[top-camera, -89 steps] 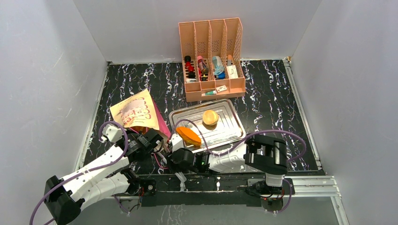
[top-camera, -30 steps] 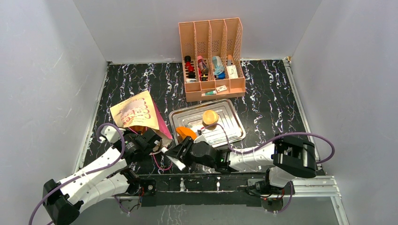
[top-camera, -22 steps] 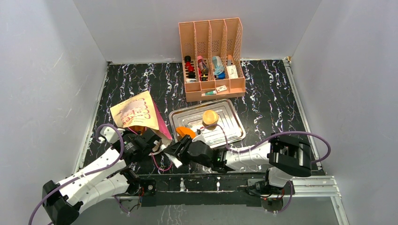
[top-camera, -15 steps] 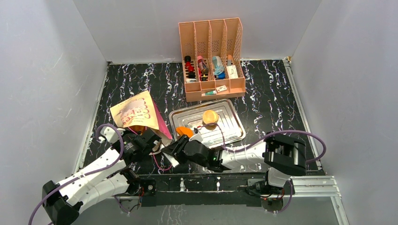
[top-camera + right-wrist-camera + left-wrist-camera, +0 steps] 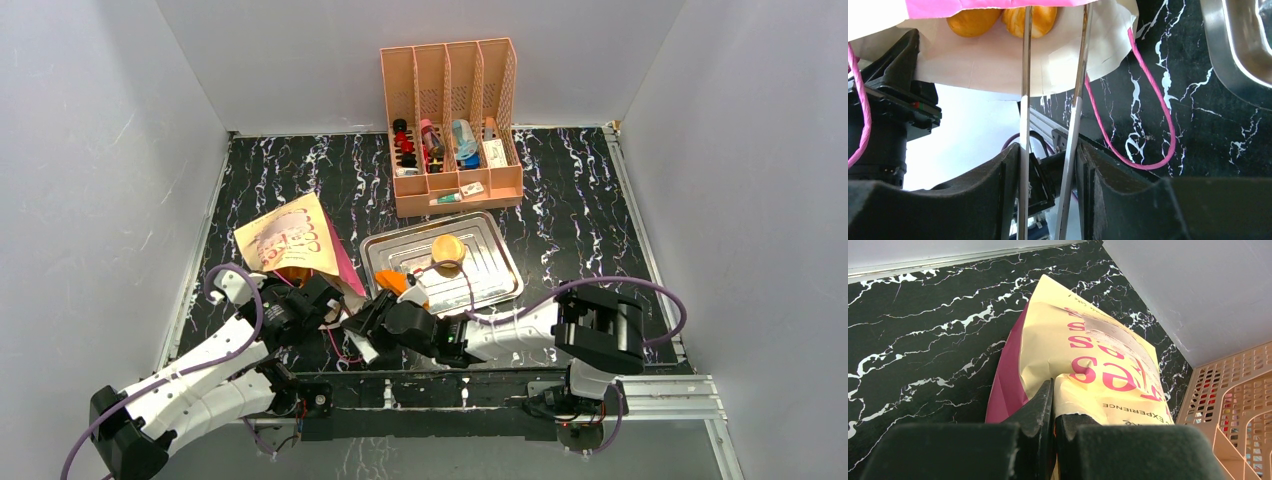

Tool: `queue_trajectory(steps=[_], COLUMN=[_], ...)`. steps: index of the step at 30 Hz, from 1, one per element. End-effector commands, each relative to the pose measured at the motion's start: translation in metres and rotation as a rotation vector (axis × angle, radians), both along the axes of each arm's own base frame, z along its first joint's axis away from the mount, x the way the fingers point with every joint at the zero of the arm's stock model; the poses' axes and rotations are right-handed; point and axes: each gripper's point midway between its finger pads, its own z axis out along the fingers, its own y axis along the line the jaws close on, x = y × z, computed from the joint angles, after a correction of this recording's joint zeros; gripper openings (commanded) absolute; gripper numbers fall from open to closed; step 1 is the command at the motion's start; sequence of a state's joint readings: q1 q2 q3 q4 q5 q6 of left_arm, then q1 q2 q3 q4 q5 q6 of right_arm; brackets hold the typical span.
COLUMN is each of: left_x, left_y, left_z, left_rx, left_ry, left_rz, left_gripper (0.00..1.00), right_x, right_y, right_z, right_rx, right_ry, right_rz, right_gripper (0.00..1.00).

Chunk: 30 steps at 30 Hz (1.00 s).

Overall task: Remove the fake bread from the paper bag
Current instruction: Take out the fake bread from the paper bag.

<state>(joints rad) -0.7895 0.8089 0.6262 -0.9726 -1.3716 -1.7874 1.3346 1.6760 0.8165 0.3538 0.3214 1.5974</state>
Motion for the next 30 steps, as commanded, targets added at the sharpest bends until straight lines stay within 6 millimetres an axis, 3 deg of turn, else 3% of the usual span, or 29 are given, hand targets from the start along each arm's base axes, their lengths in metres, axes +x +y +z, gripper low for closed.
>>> queue_trajectory(steps=[1,8,17,26,28,30], left_x=[0.000,0.001,0.001,0.001,0.001,0.001], left_y=[0.001,0.000,0.000,0.000,0.000,0.000], left_z=[0.010,0.009,0.010,0.009,0.010,0.010], left_rx=[-0.008,-0.009,-0.009,-0.011,-0.011,-0.010], left_ry=[-0.030,-0.029,-0.029,-0.025,-0.027,-0.026], left_rz=[0.001,0.000,0.000,-0.001,-0.001,-0.001], left_gripper=[0.00,0.00,0.00,0.00,0.00,0.00], right_x=[-0.006,-0.002,0.028,0.047,0.048,0.046], right_y=[-0.004,-0.009,0.001,0.014,0.015,0.015], right_z=[0.029,0.020,0.014,-0.013,-0.012,-0.009], right_rx=[0.059,0.029,0.014,-0.022,-0.008,0.010], right_ry=[-0.029,-0.044,-0.102,-0.086,-0.093,-0.100], right_rz=[0.002,-0.027,-0.062,-0.048,-0.040,-0.029], right_gripper=[0.40,0.44,0.44,0.43,0.38,0.22])
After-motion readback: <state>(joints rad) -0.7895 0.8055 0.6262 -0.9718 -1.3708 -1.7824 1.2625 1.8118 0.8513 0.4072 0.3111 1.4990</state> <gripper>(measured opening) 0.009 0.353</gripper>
